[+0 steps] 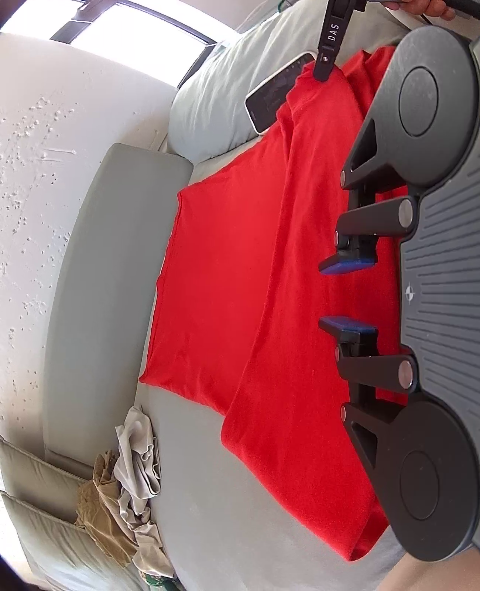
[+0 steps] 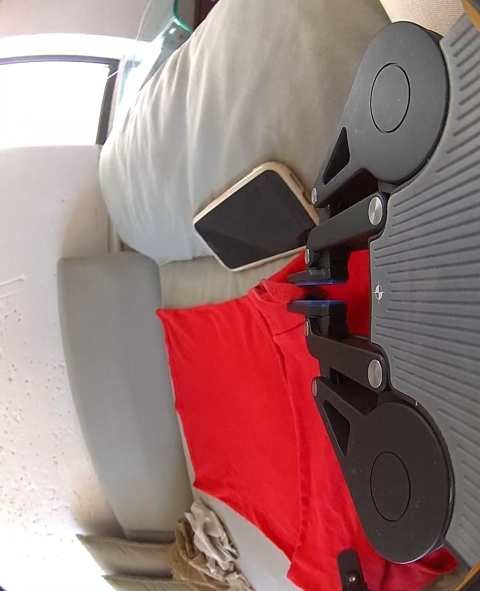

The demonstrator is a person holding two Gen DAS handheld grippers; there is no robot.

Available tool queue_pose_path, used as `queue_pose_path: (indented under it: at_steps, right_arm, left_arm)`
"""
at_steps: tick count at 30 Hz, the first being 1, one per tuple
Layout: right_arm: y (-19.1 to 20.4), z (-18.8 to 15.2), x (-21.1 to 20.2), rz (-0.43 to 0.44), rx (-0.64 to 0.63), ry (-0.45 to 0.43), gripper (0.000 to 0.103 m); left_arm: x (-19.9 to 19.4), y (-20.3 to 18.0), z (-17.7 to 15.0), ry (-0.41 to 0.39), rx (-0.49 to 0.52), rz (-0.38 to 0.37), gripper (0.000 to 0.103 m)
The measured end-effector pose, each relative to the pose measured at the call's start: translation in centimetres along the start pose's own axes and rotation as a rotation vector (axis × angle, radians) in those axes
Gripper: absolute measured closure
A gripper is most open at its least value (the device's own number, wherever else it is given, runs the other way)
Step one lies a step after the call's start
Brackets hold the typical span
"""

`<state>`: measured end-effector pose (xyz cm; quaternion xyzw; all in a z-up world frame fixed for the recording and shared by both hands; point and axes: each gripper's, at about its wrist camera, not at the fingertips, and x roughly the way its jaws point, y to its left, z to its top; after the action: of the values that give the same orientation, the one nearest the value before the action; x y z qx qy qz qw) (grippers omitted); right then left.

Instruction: Fold clothes

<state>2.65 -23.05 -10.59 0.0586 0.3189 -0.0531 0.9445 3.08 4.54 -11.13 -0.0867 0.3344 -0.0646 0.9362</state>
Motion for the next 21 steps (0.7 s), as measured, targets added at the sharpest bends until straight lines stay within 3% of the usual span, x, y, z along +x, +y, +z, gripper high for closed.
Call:
queue_pose_path:
  at_steps: [2,3,5,6,7,10,12,14,15,16,19,21]
  right_arm:
    - [-0.1,-0.5,1.2,0.008,-0.009,0.100,0.090]
    - [-0.2,-0.7,1.4,0.007,0.000,0.107,0.087]
    - [-0.3,-0.4,1.0,-0.020,0.018,0.109,0.067]
    - [-0.4,-0.3,0.9,-0.033,0.026,0.118,0.049]
    - [-0.7,-0.1,0.6,-0.039,0.047,0.121,0.039]
    - [-2.0,0.1,-1.5,-0.005,0.159,0.026,0.039]
    - [-2.6,0.3,-2.7,0.045,0.198,-0.057,0.039]
    - [-2.0,0.6,-2.4,0.127,0.159,-0.077,0.058]
    - [-1.4,0.8,-1.7,0.166,0.126,-0.056,0.082]
    - [-0.5,0.9,-0.7,0.186,0.096,-0.038,0.093]
    - [2.2,1.0,2.1,0.218,0.017,-0.009,0.093]
    - [3.5,0.8,3.8,0.247,-0.023,-0.016,0.093]
  left_arm:
    - [0.2,-0.1,-0.2,0.014,0.026,0.040,0.079]
    - [0.3,-0.1,-0.3,0.020,0.038,0.058,0.078]
    - [0.0,0.1,-0.1,0.020,0.024,0.057,0.077]
    - [-0.5,0.3,0.0,0.004,0.000,0.039,0.077]
    - [-1.0,0.6,0.1,-0.011,-0.024,0.022,0.077]
    - [-2.4,1.4,0.5,-0.075,-0.078,-0.025,0.077]
    - [-2.0,1.6,1.4,-0.099,-0.063,0.015,0.077]
    - [-1.5,1.8,2.3,-0.121,-0.048,0.057,0.079]
    - [-0.9,2.1,2.6,-0.117,-0.041,0.095,0.081]
    - [-0.2,2.5,3.0,-0.115,-0.050,0.130,0.082]
    - [2.1,3.6,3.5,-0.087,-0.068,0.225,0.083]
    - [3.4,3.9,3.3,-0.067,-0.031,0.327,0.083]
